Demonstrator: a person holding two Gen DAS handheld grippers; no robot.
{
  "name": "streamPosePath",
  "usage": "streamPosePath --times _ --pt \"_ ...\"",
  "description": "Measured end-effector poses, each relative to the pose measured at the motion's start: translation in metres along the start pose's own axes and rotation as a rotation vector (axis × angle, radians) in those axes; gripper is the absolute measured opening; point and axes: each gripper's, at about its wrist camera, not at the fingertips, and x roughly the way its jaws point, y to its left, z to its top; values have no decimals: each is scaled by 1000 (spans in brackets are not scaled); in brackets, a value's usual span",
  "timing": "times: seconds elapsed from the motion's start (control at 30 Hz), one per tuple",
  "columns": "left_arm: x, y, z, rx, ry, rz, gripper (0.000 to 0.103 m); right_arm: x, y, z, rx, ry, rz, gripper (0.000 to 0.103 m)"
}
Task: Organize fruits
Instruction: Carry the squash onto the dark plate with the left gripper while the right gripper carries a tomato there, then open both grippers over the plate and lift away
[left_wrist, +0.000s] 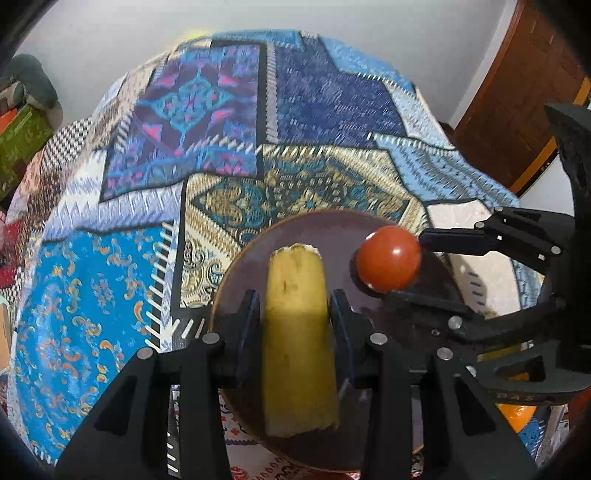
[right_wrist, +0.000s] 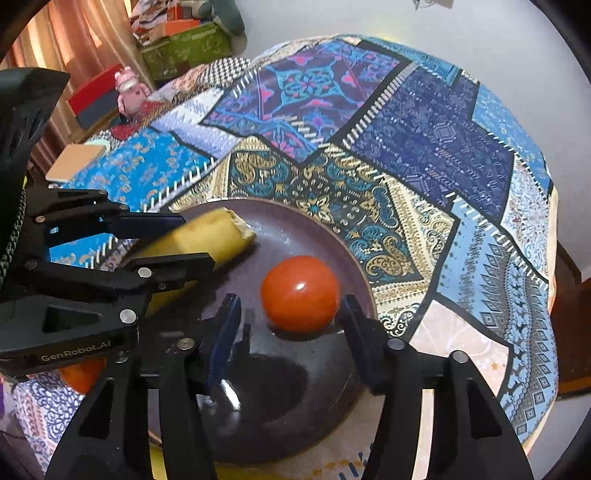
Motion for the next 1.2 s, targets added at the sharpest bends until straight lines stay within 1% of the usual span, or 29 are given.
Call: streamPosePath --times 0.1,0.2,0.27,0.33,0.4,0.47,0.57,0.67,0.73,0.83,0.9,1.0,1.2 --pt "-15 -6 2 30 -38 22 39 -12 3 -1 6 -38 -16 56" --pt "-31 -8 2 30 -64 21 39 -27 4 -3 24 -82 -26 56" --pt "-46 -10 1 31 -95 23 39 -38 6 -5 41 -116 -31 57" --pt "-60 -12 -2 31 -122 26 41 -53 8 -11 62 -161 -43 59" --pt "-77 -14 -7 35 -154 30 51 -66 9 -17 87 -202 -47 61" --pt "-89 -16 -13 42 -180 42 57 -78 10 -24 114 -239 -51 63" --pt "-107 -17 -26 57 -204 57 61 -96 12 -39 154 -287 -54 64" --pt "-119 -16 -41 54 -203 53 64 -109 17 -56 186 -325 -72 67" --pt "-126 -14 -53 45 -194 48 65 -116 19 -71 213 -347 -87 69" --pt "-129 -12 -70 34 -173 49 66 -120 20 -91 256 -357 -87 73" --pt "-128 -9 -82 29 -157 52 68 -119 22 -103 281 -352 -90 73" --pt "-122 -6 -99 13 -125 50 68 -114 27 -117 293 -333 -102 73" --pt "-102 -1 -122 -25 -54 23 68 -101 29 -137 343 -292 -83 74"
